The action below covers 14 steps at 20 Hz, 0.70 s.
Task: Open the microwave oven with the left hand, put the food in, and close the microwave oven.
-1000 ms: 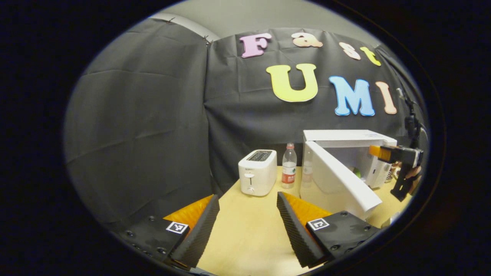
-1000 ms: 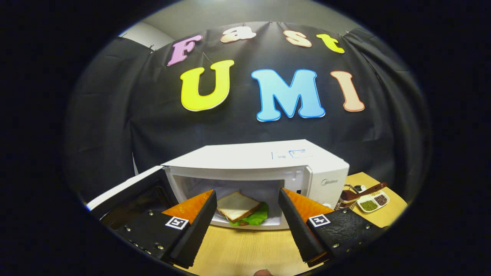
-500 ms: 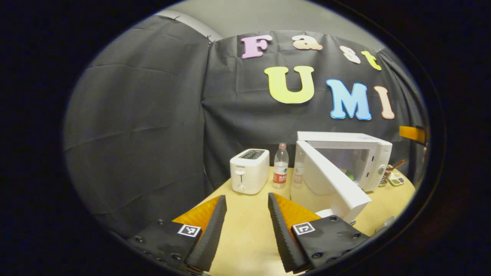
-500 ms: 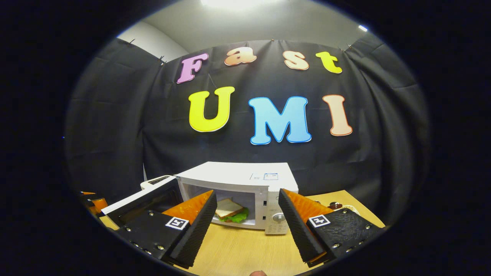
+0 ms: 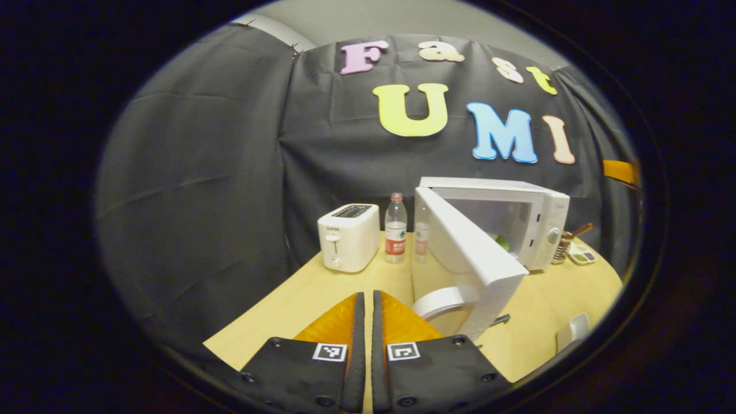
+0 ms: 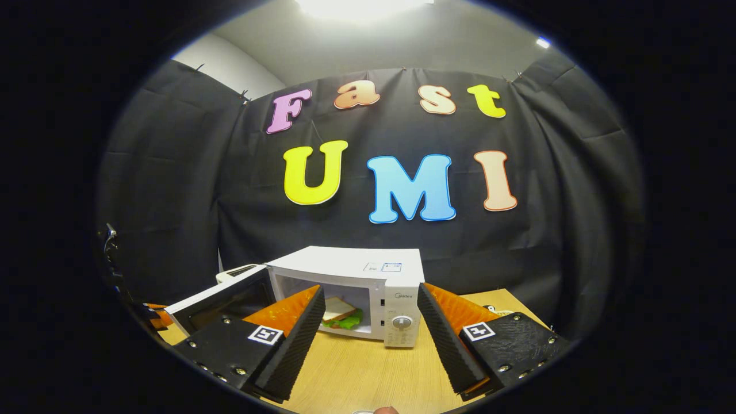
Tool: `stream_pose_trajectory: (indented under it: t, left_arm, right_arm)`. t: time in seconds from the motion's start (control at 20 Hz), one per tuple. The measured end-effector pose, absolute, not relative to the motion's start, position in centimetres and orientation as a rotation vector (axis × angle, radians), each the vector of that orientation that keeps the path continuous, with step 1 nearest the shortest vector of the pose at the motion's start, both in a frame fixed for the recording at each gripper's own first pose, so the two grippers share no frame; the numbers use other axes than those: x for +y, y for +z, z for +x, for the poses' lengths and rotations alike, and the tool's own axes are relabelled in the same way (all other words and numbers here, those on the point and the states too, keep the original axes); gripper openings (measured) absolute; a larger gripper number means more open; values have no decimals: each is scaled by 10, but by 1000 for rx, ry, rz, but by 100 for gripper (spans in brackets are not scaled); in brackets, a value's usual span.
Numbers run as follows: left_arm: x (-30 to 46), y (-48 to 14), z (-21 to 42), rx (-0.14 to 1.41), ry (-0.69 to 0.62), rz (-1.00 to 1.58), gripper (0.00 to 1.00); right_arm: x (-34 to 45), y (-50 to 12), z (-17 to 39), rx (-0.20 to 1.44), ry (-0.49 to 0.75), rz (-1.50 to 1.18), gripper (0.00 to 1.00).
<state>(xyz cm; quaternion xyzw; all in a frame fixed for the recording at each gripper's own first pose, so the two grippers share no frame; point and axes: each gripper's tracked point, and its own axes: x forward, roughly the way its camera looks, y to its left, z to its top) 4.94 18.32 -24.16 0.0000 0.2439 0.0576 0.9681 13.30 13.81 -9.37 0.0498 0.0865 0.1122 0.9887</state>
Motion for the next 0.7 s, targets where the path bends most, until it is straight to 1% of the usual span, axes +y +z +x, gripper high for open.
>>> stream_pose_trajectory:
  t: [0.05, 0.35, 0.7]
  left_arm:
    - [182, -246, 52, 490, 117, 22, 7]
    - [143, -245, 58, 493, 23, 16, 7]
    - [88, -245, 79, 487, -110, 13, 7]
  right_arm:
    - [136, -93, 132, 171, 223, 97, 98]
    - [131, -102, 126, 197, 211, 87, 98]
    - [117, -102, 125, 208, 170, 87, 98]
